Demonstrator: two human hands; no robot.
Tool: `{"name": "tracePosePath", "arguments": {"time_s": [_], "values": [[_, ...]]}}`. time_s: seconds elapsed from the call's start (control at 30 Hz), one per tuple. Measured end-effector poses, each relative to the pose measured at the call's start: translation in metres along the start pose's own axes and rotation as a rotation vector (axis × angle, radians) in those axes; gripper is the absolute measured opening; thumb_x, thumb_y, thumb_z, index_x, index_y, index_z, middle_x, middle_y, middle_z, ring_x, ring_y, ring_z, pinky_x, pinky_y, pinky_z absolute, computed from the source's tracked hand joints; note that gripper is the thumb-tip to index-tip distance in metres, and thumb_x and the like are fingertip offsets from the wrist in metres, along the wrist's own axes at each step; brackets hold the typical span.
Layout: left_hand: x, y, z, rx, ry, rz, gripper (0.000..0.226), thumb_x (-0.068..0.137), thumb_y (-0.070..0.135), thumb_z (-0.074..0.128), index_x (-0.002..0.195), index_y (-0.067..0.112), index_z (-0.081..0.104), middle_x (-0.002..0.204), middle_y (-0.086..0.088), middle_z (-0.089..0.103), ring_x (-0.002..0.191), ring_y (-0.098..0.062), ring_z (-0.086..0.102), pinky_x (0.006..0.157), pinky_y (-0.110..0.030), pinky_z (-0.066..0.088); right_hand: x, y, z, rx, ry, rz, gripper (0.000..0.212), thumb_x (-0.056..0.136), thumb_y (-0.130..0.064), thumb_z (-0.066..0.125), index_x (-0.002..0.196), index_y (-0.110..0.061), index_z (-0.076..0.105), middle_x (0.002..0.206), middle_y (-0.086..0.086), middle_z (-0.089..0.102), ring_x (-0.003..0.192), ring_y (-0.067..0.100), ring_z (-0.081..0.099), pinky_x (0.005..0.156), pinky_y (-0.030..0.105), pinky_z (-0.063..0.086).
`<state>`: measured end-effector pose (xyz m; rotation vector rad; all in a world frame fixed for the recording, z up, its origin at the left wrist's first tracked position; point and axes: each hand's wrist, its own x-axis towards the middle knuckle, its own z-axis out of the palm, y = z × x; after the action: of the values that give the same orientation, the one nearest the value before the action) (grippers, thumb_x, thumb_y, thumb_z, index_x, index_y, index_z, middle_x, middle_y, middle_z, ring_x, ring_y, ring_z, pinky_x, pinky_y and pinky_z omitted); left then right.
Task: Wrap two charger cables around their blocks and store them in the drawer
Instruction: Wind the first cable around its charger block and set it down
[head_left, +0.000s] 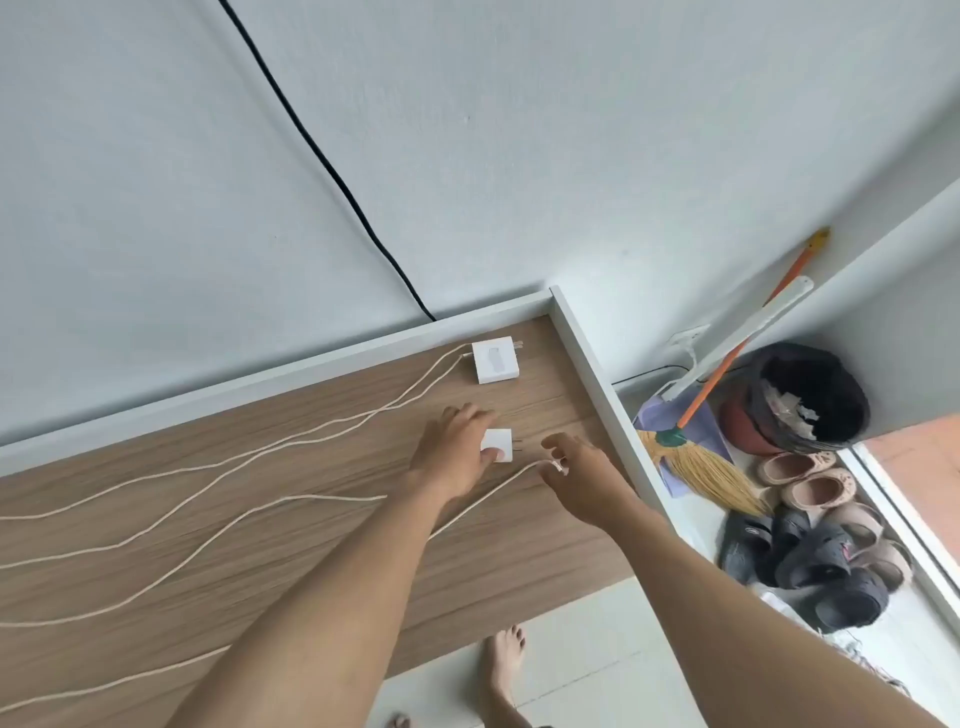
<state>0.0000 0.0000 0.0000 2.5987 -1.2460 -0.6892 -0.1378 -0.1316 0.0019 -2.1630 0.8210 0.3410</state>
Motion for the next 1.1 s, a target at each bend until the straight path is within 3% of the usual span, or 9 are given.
{"name": "tracePosePath", "arguments": {"time_s": [0.17,0.37,0.6,0.7,0.77,0.87,1.0,1.1], "values": [[0.008,0.003,0.009,-0.031,-0.096,-0.013,0.061,0.092,0.028,0.062,0.147,0.024,0.036,0.147,0.001,0.043,0.132,-0.025,0.040,0.105,-0.039,0.038,0.006,0.009,-0.007,-0.011,-0.022,0.029,0.036,0.094,-0.029,0.055,0.127,-0.016,0.051,0.123,0.005,0.057,0.111,0.018,0.056,0.088,0.026,0.043],[0.008,0.005,0.012,-0.052,-0.103,-0.115,0.061,0.084,0.031,0.070,0.139,0.016,0.046,0.130,-0.006,0.043,0.119,-0.027,0.050,0.098,-0.038,0.044,0.008,0.013,-0.007,-0.003,-0.015,0.022,0.034,0.094,-0.030,0.054,0.124,-0.015,0.054,0.121,0.005,0.058,0.107,0.017,0.056,0.087,0.026,0.043],[-0.003,-0.009,-0.022,-0.851,0.065,-0.378,0.046,0.075,0.022,0.082,0.114,0.015,0.059,0.103,-0.002,0.064,0.088,-0.016,0.060,0.077,-0.027,0.049,-0.001,-0.011,-0.004,0.048,-0.048,0.020,0.029,0.095,-0.031,0.050,0.121,-0.020,0.058,0.114,0.000,0.063,0.101,0.014,0.056,0.081,0.024,0.041],[-0.013,-0.016,-0.056,-1.162,0.113,-0.399,0.034,0.083,0.024,0.074,0.111,0.010,0.062,0.098,-0.007,0.066,0.081,-0.017,0.061,0.075,-0.030,0.051,-0.007,-0.047,-0.002,0.261,-0.051,-0.002,0.026,0.095,-0.032,0.050,0.117,-0.023,0.062,0.109,-0.002,0.065,0.098,0.013,0.058,0.085,0.031,0.048],[-0.022,-0.021,-0.077,-1.249,0.151,-0.396,0.028,0.086,0.024,0.071,0.109,0.009,0.063,0.098,-0.010,0.066,0.079,-0.018,0.061,0.077,-0.033,0.052,-0.015,-0.076,-0.002,0.444,-0.087,-0.028,0.025,0.097,-0.027,0.048,0.117,-0.023,0.062,0.111,0.000,0.066,0.102,0.016,0.059,0.088,0.036,0.051],[-0.044,-0.029,-0.104,-1.311,0.201,-0.386,0.025,0.089,0.016,0.067,0.111,0.005,0.062,0.099,-0.013,0.068,0.079,-0.022,0.064,0.078,-0.033,0.057,-0.033,-0.117,0.003,0.592,-0.140,-0.086,0.026,0.097,-0.022,0.049,0.119,-0.022,0.062,0.114,0.001,0.067,0.105,0.014,0.058,0.074,0.025,0.048],[-0.088,-0.041,-0.138,-1.395,0.194,-0.299,0.023,0.091,0.015,0.064,0.111,0.004,0.061,0.089,-0.011,0.069,0.072,-0.020,0.067,0.072,-0.030,0.059,-0.057,-0.161,0.021,0.565,-0.118,-0.212,0.025,0.096,-0.026,0.053,0.118,-0.018,0.063,0.102,-0.001,0.067,0.092,0.006,0.059,0.067,0.013,0.042],[-0.127,-0.057,-0.155,-1.458,0.186,-0.239,0.017,0.092,0.018,0.063,0.105,0.007,0.063,0.090,-0.012,0.069,0.075,-0.021,0.067,0.070,-0.028,0.059,-0.074,-0.185,0.036,0.499,-0.102,-0.289,0.015,0.096,-0.026,0.054,0.095,-0.021,0.068,0.086,-0.002,0.064,0.075,0.003,0.056,0.060,0.009,0.040]]}}
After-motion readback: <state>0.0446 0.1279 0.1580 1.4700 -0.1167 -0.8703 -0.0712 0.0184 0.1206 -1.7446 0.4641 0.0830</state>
